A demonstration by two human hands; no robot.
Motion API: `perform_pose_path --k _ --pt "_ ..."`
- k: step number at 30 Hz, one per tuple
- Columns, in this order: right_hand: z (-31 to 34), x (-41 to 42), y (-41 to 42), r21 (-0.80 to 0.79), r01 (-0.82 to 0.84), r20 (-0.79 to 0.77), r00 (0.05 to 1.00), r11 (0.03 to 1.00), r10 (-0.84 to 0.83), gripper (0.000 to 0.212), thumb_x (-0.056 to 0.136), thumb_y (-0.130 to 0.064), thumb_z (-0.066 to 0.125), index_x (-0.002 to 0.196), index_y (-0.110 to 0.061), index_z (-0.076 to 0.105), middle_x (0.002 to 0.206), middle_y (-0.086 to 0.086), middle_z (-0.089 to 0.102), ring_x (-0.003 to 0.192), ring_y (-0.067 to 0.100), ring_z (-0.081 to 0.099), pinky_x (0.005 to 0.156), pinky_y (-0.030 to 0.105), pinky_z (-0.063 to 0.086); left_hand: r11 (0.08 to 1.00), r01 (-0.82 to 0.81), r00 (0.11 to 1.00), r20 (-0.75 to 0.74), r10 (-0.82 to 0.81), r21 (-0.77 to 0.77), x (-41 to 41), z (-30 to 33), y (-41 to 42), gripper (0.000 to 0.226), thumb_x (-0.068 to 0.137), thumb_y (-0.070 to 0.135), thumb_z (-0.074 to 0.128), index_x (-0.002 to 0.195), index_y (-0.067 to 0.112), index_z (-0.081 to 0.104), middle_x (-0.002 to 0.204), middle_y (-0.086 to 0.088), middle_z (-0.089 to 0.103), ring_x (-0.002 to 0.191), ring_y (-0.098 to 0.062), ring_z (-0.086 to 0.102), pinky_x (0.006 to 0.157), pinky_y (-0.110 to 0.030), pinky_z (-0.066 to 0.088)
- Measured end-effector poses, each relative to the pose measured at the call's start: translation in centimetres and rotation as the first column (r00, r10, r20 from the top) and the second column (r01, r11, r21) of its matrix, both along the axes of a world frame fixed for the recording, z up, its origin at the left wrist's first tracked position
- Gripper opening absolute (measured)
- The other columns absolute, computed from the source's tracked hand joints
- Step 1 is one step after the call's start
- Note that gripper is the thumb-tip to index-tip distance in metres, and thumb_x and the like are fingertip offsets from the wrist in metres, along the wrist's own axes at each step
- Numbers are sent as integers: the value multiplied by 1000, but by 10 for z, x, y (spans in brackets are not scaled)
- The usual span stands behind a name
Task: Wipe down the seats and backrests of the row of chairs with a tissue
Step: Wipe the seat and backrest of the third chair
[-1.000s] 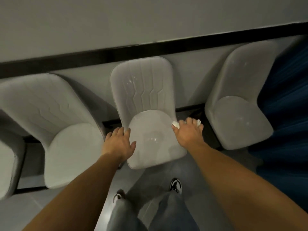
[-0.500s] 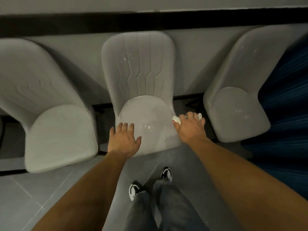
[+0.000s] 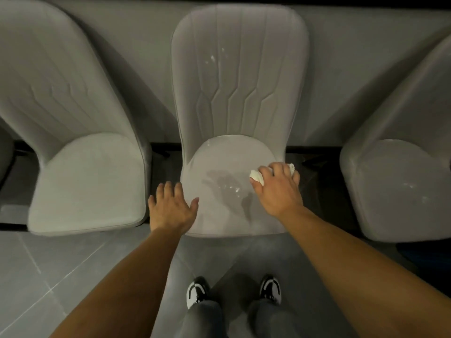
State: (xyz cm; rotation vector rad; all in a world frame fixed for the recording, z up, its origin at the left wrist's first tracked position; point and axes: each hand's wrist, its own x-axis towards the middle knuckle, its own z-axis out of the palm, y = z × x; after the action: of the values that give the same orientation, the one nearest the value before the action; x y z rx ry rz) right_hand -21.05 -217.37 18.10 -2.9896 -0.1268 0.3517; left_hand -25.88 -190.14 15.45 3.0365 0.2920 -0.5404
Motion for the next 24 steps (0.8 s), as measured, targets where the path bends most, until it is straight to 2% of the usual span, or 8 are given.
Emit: perform_pose_path --k 2,6,10,13,16,19,21,24 --pt "-33 12 5 22 -59 43 997 998 58 45 102 -53 35 134 -26 50 139 6 42 133 27 32 112 53 21 998 -53 998 32 54 -25 10 -32 -4 81 89 69 23 151 16 27 157 -11 26 144 -32 15 113 -54 22" --pt "-106 19 20 80 -105 69 993 991 99 46 101 -52 36 136 -26 47 145 7 38 139 28 26 114 56 16 999 32 997 72 -35 37 25 -94 0 85 90 72 20 154 17 19 159 -11 19 146 -31 10 115 -53 16" --pt "-187 4 34 78 -151 -38 987 986 154 58 99 -56 27 150 -28 33 162 10 19 150 31 5 118 58 -4 984 -177 970 164 180 -29 54 -143 16 93 86 77 23 153 14 17 157 -14 24 145 -34 14 114 -55 19" --pt "-243 6 38 44 -158 -103 981 986 162 70 95 -68 22 155 -33 19 166 8 4 152 30 -9 114 60 -15 985 -169 960 222 171 -30 81 -180 21 97 83 82 20 153 16 16 158 -13 24 145 -33 13 114 -56 17" --pt "-279 20 50 5 -157 -28 987 988 157 75 90 -73 24 155 -36 18 166 9 8 151 35 -4 112 64 -12 992 -111 955 271 122 -57 103 -215 18 97 82 83 22 153 17 16 157 -12 24 146 -32 13 114 -55 18" --pt "-297 52 68 29 -124 83 989 992 121 76 89 -74 19 156 -38 13 166 6 7 151 37 -6 112 63 -14 989 -129 948 284 146 -77 121 -248 15 97 81 84 22 153 19 15 157 -11 25 146 -32 15 115 -54 18" --pt "-304 82 77 57 -103 133 987 993 95 77 88 -74 19 156 -39 11 167 5 4 152 34 -8 113 63 -13 970 -164 925 313 214 -177 131 -266 13 95 81 83 31 151 21 15 152 -13 34 141 -34 25 112 -55 25" --pt "-311 125 86 74 -77 182 981 994 62 76 89 -74 21 156 -39 11 167 4 5 153 31 -5 114 64 -9 908 -192 866 371 335 -372 143 -281 10 93 79 81 40 148 30 8 142 -13 47 123 -37 49 97 -54 43"
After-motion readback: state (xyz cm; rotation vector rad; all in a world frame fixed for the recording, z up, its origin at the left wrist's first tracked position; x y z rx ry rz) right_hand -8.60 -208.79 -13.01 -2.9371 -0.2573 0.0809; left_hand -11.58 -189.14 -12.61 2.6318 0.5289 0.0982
